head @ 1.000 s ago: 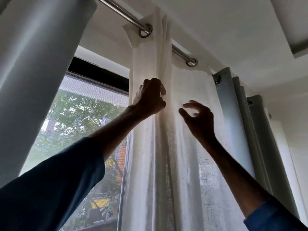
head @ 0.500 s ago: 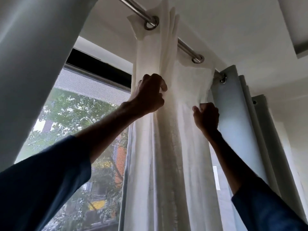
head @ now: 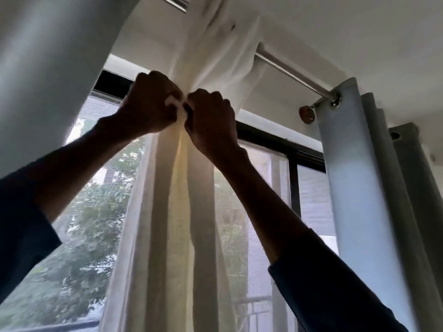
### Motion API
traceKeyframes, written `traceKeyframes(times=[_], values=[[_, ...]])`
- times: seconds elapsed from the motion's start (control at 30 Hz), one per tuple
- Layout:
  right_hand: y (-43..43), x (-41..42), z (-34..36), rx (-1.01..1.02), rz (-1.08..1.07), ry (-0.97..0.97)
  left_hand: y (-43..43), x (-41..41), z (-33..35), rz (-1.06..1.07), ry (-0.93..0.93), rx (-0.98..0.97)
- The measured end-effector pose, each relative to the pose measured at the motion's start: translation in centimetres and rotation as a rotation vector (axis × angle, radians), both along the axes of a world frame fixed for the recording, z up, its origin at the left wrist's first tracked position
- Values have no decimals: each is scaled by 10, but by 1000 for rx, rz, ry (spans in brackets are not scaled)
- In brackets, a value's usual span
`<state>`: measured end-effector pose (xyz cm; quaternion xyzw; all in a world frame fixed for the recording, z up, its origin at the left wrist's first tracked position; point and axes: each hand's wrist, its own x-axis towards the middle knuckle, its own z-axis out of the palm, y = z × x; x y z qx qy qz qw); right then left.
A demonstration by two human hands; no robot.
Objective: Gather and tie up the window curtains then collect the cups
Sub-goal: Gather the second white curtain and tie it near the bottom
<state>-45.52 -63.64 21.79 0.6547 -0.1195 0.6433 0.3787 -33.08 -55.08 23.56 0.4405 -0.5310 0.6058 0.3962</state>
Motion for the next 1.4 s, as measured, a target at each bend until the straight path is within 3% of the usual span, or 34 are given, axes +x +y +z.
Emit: traceKeyframes(times=[0.13,0.33,0.5,0.7,0.83,0.93,1.1,1.2,1.3,1.4], values=[[-24,-4,-22,152,104,-98,1,-4,-12,-46,41,48],[-58,-43,-41,286,36,-171,-4,-59,-29,-101,-5,199],[-58,-57,-45,167,-10,-167,-11,-94,-24,-148,-86,382],[-44,-65,-46,-42,135,-192,-15,-101,-18,29,-54,441],[-32,-66,-51,-61,172,-210,-16,-96,-13,93,-49,418],[-28,-61,-56,-19,220,-165,-17,-100,-12,55,72,419],[-35,-65,-60,287,812,29,-23,-84,-8,-131,172,302],[-67,-72,-54,398,827,-42,-25,-82,-16,-297,251,188],[-98,-75,-46,691,810,-199,-27,-84,-25,-247,199,112],[-109,-79,-45,963,945,-149,-22,-83,-25,-268,184,131]])
